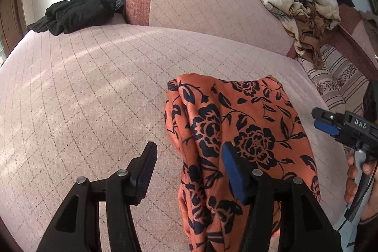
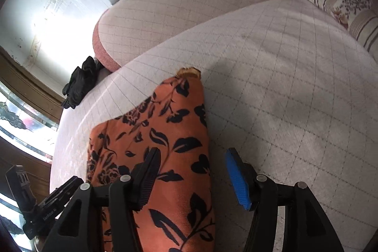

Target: Fold small clothes

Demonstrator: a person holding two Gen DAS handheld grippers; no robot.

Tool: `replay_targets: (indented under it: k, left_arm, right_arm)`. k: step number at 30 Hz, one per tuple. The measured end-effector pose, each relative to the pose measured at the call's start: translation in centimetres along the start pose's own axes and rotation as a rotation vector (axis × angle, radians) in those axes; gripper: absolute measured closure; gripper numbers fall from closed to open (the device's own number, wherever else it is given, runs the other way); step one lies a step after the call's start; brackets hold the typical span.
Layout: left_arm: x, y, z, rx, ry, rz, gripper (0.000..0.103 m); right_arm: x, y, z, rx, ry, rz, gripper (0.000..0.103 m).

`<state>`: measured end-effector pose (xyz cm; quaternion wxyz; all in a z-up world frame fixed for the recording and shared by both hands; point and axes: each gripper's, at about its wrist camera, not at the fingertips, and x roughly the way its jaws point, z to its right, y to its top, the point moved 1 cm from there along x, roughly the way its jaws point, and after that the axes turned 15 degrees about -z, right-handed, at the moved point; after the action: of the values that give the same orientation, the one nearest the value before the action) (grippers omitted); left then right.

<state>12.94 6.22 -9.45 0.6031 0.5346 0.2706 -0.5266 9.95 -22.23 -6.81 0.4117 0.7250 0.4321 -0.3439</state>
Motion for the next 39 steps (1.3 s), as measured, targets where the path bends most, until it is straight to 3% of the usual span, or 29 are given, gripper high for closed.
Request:
replay_targets:
  k: [1, 3, 6, 8, 11, 17, 23, 27, 34, 39]
  left_arm:
    - [-0.3, -0.4, 0.3, 0.011, 0.002, 0.009, 0.045]
    - [-0.1, -0.7, 1.2, 0.045, 0.022, 0.008, 0.045]
    - [3.1, -0.5, 1.0, 0.055, 0.128, -0.103, 0.045]
    - [4.5, -0.9, 0.4, 0.025, 0.113, -0.146, 0.041]
    - [3.3, -1.1, 0.3, 0.021, 0.145, -0.103, 0.037]
    - [1.7, -1.5, 0.5, 0.039, 0.213, -0.065, 0.037]
    - [-1.6, -2.5, 0.4, 0.036, 0.281, 0.021, 0.034]
    - [-3.8, -3.1, 0.2, 0.041, 0.304, 0.054, 0.033]
    - [-9.3, -4.4, -0.7, 0.006, 0.297, 0.164, 0.032]
    - [-12.0, -5.2, -0.7, -0.018, 0.28, 0.192, 0.031]
  right_arm:
    - [-0.5, 0.5, -0.7, -0.021, 0.045, 0.005, 0.04]
    - [-0.1, 1.4, -2.3, -0.059, 0.15, -0.027, 0.025]
    - [3.5, 2.7, -2.5, -0.023, 0.254, -0.102, 0.022]
    - [6.9, 3.2, -0.6, 0.082, 0.239, -0.156, 0.022]
    - [5.4, 2.3, -0.9, 0.127, 0.282, -0.063, 0.021]
    - [1.1, -1.4, -4.3, -0.008, 0.215, 0.01, 0.021]
    - [0.4, -6.8, -5.8, -0.099, 0.071, 0.007, 0.02]
    - [3.3, -7.7, -5.1, -0.114, 0.006, -0.057, 0.017]
    - [0.6, -8.8, -7.9, -0.167, -0.014, 0.022, 0.016]
    - [4.3, -10.2, -7.3, -0.18, -0.134, -0.091, 0.015]
